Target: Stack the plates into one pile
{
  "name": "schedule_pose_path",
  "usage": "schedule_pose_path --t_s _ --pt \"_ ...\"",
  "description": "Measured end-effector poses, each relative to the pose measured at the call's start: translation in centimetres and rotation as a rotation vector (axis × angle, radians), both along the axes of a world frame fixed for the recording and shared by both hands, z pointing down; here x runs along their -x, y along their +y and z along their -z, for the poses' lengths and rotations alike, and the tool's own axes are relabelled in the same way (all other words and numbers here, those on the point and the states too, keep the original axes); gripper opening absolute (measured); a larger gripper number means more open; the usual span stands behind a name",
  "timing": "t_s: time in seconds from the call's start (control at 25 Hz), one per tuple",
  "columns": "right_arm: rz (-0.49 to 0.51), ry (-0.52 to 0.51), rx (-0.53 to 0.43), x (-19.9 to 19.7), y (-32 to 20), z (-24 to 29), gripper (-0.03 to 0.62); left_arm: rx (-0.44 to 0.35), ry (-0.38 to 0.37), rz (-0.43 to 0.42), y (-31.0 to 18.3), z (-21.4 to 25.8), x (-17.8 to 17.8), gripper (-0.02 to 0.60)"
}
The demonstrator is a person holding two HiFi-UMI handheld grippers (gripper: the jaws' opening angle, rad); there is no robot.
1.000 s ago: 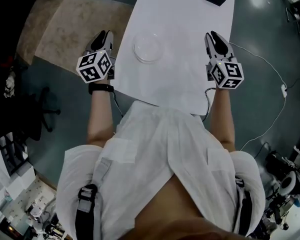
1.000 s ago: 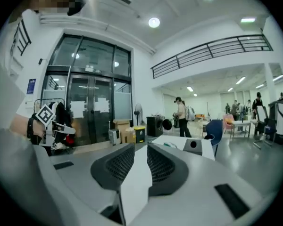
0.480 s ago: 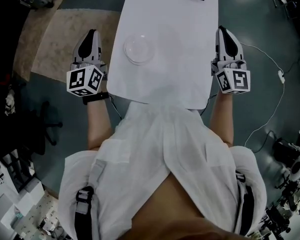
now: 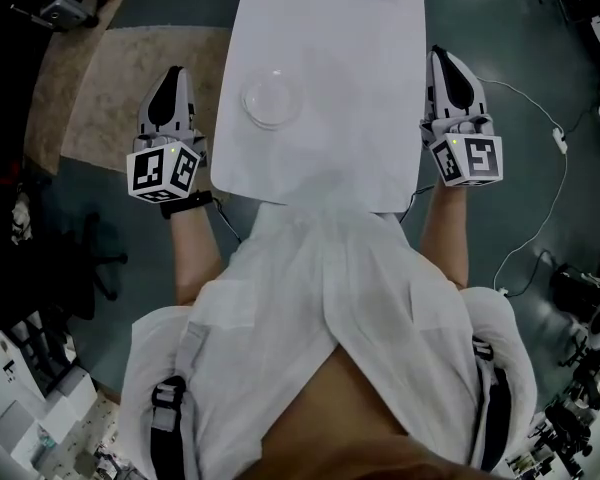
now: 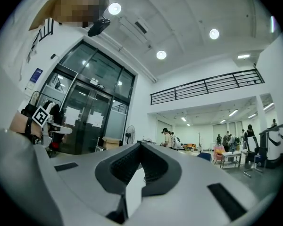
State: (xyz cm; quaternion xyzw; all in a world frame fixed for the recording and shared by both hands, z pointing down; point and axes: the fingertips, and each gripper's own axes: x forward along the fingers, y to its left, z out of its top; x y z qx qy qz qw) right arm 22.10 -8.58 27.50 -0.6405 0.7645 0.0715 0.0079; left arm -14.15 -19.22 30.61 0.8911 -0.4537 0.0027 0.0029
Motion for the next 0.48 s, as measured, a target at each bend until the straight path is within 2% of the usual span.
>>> schedule_pose_path --t_s 0.48 --pt "0.028 0.022 0.004 0.97 -0.29 0.72 0.026 0.003 -0.005 -0.016 0.29 0.31 -0.22 0.040"
